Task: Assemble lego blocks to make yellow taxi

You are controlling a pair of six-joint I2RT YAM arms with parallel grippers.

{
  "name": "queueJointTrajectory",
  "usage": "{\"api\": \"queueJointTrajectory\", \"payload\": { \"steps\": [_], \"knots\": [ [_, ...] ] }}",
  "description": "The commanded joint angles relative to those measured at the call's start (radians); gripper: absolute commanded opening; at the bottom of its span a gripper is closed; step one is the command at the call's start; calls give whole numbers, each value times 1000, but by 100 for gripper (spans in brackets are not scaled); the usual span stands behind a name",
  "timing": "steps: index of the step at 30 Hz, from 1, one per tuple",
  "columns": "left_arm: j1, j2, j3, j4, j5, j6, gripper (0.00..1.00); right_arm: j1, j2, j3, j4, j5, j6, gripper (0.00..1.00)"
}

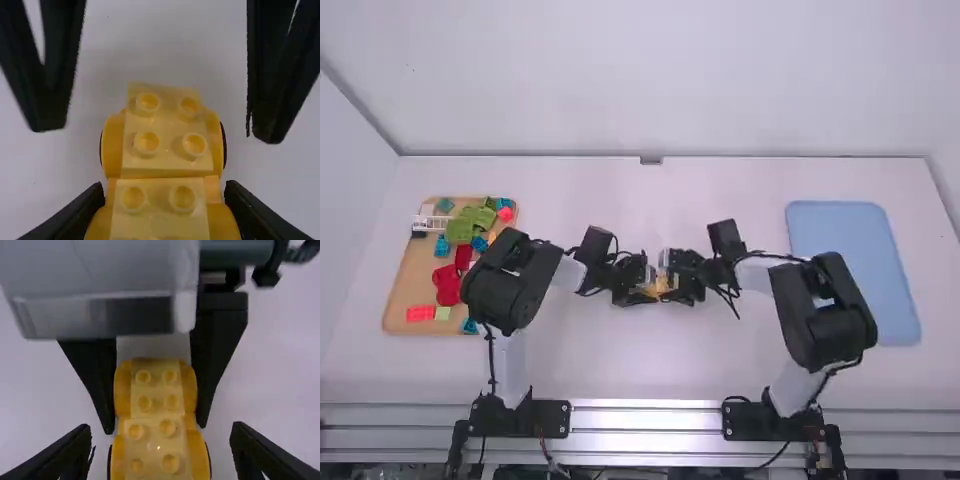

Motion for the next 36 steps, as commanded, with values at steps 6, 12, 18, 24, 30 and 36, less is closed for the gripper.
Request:
{"api": "queueJointTrajectory", "payload": {
  "steps": [6,12,18,24,30,36],
  "knots": [
    [-3,10,-4,-10,18,-8,43,-9,37,12,1,10,16,54],
    [-3,10,-5,-7,18,-8,43,-9,37,12,2,9,16,38],
    [-2,10,-4,-10,18,-8,43,-12,37,31,-16,-19,47,34],
    [-3,10,-5,-10,18,-8,43,-7,37,34,-41,-13,46,33],
    [-2,10,-5,-6,18,-8,43,-3,39,34,-43,-6,46,39],
    [4,10,-5,-10,18,-8,43,-3,39,34,-33,-19,47,66]
  ]
}}
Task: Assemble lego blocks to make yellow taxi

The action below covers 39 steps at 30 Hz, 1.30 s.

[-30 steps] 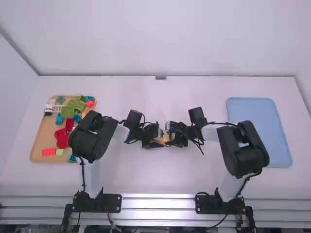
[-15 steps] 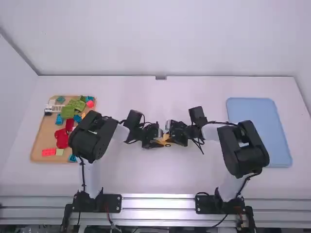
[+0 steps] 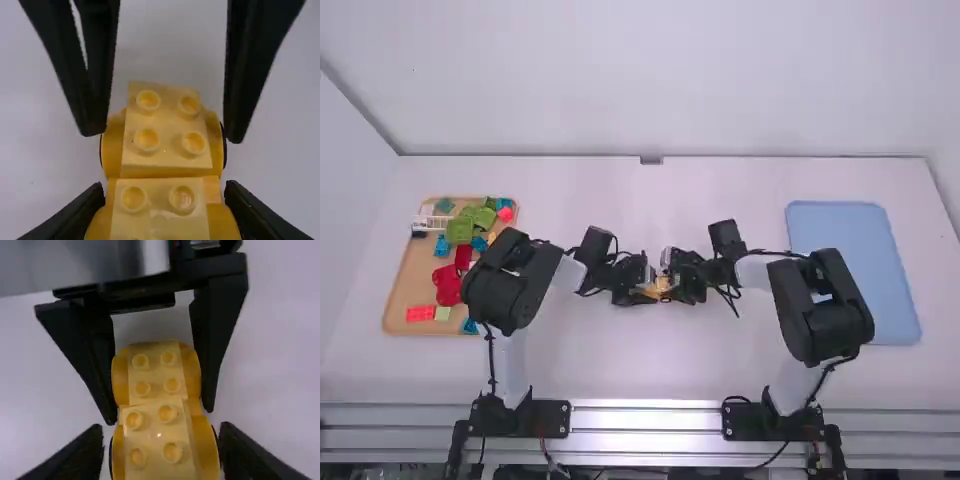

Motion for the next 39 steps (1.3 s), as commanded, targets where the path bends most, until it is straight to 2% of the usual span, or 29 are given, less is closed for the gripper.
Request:
{"api": "queueJointTrajectory", "payload": {
  "steps": [1,6,9,10,11,12,13,15,21,29,39],
  "knots": [
    [4,11,-5,-7,14,-7,43,6,16,20,7,-19,3,68],
    [-3,11,-5,-7,14,-7,42,-23,-16,65,-42,-109,-25,72],
    [-3,11,-5,-7,14,-6,43,-34,-36,78,-78,-168,-100,67],
    [-2,11,-5,-7,14,-7,43,-34,-37,80,-80,-172,-114,59],
    [-3,11,-5,-7,14,-7,43,-34,-37,81,-79,-166,-113,47],
    [-3,11,-5,-8,14,-7,43,-33,-37,81,-77,-163,-112,44],
    [-3,11,-5,-7,14,-7,43,-32,-37,81,-80,-134,-95,24],
    [-3,11,-5,-7,14,-7,43,-23,-34,81,-87,-60,-53,0],
    [-3,11,-5,-3,14,-6,42,24,3,80,-84,66,3,0],
    [-2,11,-5,-8,14,-8,41,40,102,81,-16,50,68,0],
    [4,11,-5,-2,15,-7,38,19,55,81,-129,15,-51,0]
  ]
}}
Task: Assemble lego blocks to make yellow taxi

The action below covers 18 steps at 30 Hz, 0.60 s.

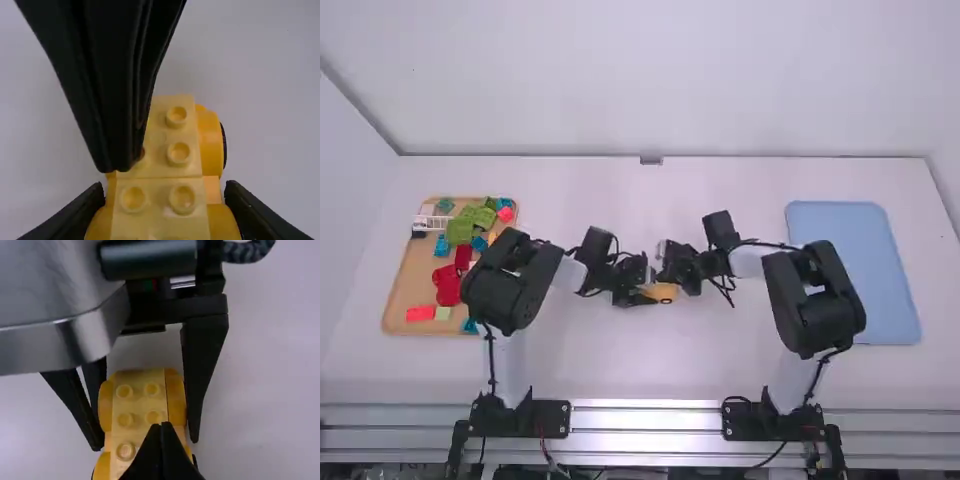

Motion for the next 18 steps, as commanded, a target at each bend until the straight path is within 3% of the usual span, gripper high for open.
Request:
{"api": "queueJointTrajectory", "payload": {
  "steps": [1,11,18],
  "knots": [
    [4,11,-5,0,10,-11,38,4,3,-19,-39,40,-48,0],
    [-3,11,-5,-4,10,-11,38,-10,-89,-19,11,-40,-89,0],
    [-3,11,-5,-4,10,-11,38,-12,-138,-20,-75,5,-124,0]
  ]
}}
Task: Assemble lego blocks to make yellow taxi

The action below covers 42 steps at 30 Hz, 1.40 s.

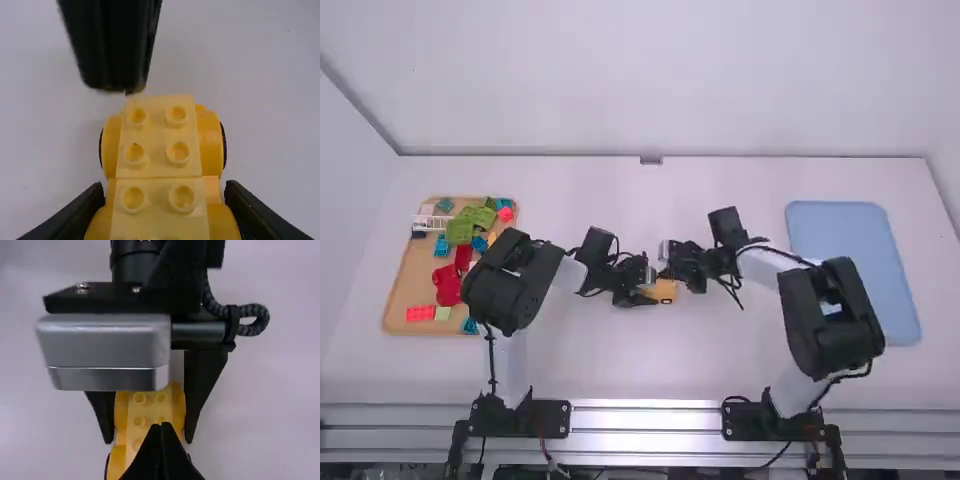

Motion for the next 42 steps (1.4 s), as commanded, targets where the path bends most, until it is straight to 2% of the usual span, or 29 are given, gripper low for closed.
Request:
{"api": "queueJointTrajectory", "payload": {
  "steps": [1,13,19,24,28,34,36,37,38,39,40,42],
  "knots": [
    [-1,10,-5,-4,10,-8,38,-5,-2,-4,-17,32,8,0],
    [-1,10,-5,-4,7,-8,38,-10,118,-3,-58,84,43,0],
    [-1,10,-5,-3,7,-8,38,40,181,-3,-47,240,108,0],
    [-1,10,-5,-3,9,-8,38,81,201,0,-34,257,106,0],
    [0,10,-5,-3,10,-8,39,67,144,28,-29,205,100,0],
    [0,10,0,-4,7,-8,45,3,-46,39,-13,40,31,0],
    [0,10,3,-5,7,-8,49,-11,-96,35,-15,32,32,9],
    [-1,10,3,0,7,-8,55,-21,-138,30,-21,34,49,25],
    [-1,10,3,1,7,-7,56,-24,-151,29,-23,39,60,45],
    [-1,10,3,7,7,-8,58,-30,-171,29,-24,57,90,86],
    [-1,10,3,13,7,-8,63,-34,-186,29,-21,80,123,99],
    [-1,10,3,23,7,-8,74,-41,-203,29,-11,134,187,98]
  ]
}}
